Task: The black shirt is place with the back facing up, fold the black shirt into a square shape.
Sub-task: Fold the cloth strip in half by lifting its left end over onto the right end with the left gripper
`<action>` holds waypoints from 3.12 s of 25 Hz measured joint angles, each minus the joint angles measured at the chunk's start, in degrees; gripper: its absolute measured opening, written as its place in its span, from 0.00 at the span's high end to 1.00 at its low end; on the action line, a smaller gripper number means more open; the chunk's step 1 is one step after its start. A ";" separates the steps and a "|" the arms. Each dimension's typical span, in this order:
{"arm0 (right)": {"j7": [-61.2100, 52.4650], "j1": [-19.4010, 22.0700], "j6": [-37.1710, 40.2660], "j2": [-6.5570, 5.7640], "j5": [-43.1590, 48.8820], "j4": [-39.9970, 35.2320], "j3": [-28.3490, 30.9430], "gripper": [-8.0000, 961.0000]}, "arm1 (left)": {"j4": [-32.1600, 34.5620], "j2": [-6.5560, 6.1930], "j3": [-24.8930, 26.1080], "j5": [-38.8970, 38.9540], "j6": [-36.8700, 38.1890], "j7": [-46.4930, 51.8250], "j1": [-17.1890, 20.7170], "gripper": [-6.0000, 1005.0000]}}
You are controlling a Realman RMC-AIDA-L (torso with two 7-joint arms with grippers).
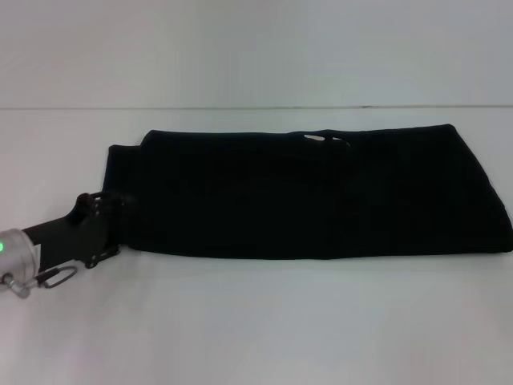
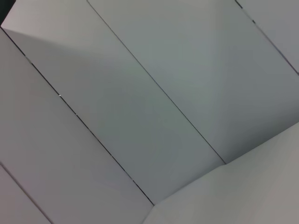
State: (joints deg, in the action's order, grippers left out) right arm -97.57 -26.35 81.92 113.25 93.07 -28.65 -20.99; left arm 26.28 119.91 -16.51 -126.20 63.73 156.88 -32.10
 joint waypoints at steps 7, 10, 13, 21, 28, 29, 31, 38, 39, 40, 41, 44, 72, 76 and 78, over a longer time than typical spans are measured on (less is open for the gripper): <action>0.01 -0.05 0.08 0.07 0.00 0.00 0.08 0.35 | -1.01 -0.42 -0.05 0.16 -0.74 -0.50 -1.15 0.40; -0.04 0.05 0.09 0.04 0.01 0.00 0.08 0.35 | -0.83 -0.60 0.33 1.37 0.02 -1.62 -1.04 0.40; -0.10 0.15 0.09 -0.01 0.01 0.00 0.10 0.35 | -0.73 -0.86 0.33 2.44 0.65 -2.50 -0.77 0.40; -0.01 0.11 0.02 0.03 0.01 0.01 0.16 0.35 | -2.45 -1.11 -0.73 1.50 -2.48 -3.03 -1.69 0.41; 0.01 -0.10 -0.12 0.04 0.01 0.08 0.16 0.35 | -1.91 -1.50 -2.61 1.48 -1.89 -3.45 -2.59 0.41; 0.01 -0.07 -0.07 0.04 0.01 0.11 0.16 0.35 | -1.86 -1.53 -2.92 1.48 -2.07 -3.40 -2.61 0.41; 0.00 0.04 0.03 0.04 0.01 0.11 0.16 0.35 | -1.86 -1.57 -3.18 1.48 -2.38 -3.24 -2.61 0.41; -0.02 0.16 0.07 0.04 0.01 0.14 0.25 0.35 | -1.90 -1.56 -3.27 1.48 -2.53 -3.39 -2.38 0.70; 0.00 0.16 0.07 0.07 0.01 0.15 0.25 0.35 | -1.90 -1.55 -3.27 1.48 -2.54 -3.53 -2.33 0.75; 0.00 0.16 0.08 0.08 0.01 0.16 0.25 0.35 | -1.86 -1.54 -3.27 1.48 -2.55 -3.73 -2.27 0.79; 0.00 0.17 0.08 0.10 0.01 0.19 0.25 0.35 | -1.81 -1.54 -3.27 1.48 -2.55 -3.86 -2.24 0.83; 0.00 0.26 0.09 0.15 0.01 0.29 0.25 0.35 | -1.70 -1.55 -3.13 1.49 -2.58 -5.03 -2.21 0.91; -0.32 0.78 -1.22 0.75 0.45 0.54 0.14 0.35 | 2.38 -4.02 18.33 2.19 -1.60 -18.35 3.70 0.98; -0.42 0.84 -1.15 0.74 0.45 0.54 0.09 0.35 | 4.12 -4.56 16.50 2.17 4.65 -18.72 1.89 0.98; -0.47 0.86 -1.09 0.74 0.45 0.53 -0.03 0.36 | 6.39 -4.69 14.08 2.17 8.40 -17.97 0.42 0.98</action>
State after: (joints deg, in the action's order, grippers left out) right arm -98.04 -25.49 80.82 113.99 93.52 -28.12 -21.01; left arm 32.66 115.21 -2.43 -124.03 72.12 138.91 -31.68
